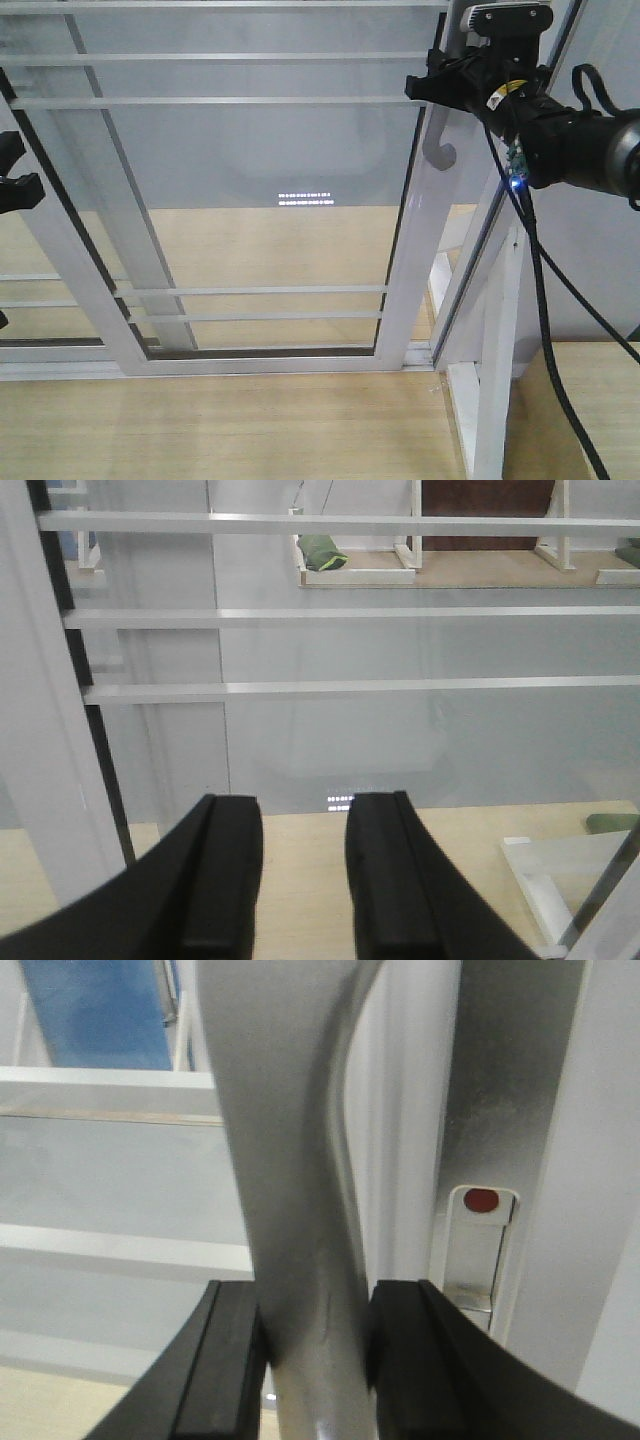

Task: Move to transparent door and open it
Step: 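Pull the handle with the right gripper, sliding the door toward the left arm, then release the handle with the right gripper and grasp it with the left gripper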

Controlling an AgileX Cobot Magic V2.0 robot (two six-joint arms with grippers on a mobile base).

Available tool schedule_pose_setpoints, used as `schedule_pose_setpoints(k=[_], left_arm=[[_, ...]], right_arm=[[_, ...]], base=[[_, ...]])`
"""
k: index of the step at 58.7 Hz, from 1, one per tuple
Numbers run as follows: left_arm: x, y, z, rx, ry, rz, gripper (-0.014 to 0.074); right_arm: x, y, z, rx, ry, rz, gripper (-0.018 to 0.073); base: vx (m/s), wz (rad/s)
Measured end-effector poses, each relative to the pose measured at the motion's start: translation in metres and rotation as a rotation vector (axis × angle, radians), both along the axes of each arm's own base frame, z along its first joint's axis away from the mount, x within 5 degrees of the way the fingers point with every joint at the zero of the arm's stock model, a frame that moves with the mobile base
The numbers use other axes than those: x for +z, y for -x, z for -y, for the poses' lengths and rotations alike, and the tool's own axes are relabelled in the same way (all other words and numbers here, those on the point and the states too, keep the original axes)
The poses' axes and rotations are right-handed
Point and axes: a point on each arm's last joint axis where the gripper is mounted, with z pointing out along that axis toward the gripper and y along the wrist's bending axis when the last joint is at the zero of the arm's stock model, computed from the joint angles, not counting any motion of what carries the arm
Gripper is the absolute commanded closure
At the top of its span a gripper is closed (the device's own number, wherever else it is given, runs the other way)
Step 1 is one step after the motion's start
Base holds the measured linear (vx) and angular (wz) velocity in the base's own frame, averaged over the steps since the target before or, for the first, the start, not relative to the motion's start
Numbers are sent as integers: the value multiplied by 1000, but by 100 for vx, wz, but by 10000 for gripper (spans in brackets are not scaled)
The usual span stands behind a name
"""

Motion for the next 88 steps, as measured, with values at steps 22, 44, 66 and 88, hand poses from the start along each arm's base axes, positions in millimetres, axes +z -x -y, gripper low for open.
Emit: schedule_pose_setpoints(k=[22,44,66,88], left_arm=[[0,0,0,0,0,0,237],[0,0,0,0,0,0,237],[1,0,0,1,1,10,237],[7,-2,0,6,5,75,237]], right_arm=[[0,13,-44,109,-1,2,256],[1,34,-91,251,35,10,258],[71,53,-35,121,41,-47,258],[115,147,105,-231,165,-131,258]], base=[[0,0],[0,0],[0,0],[0,0]])
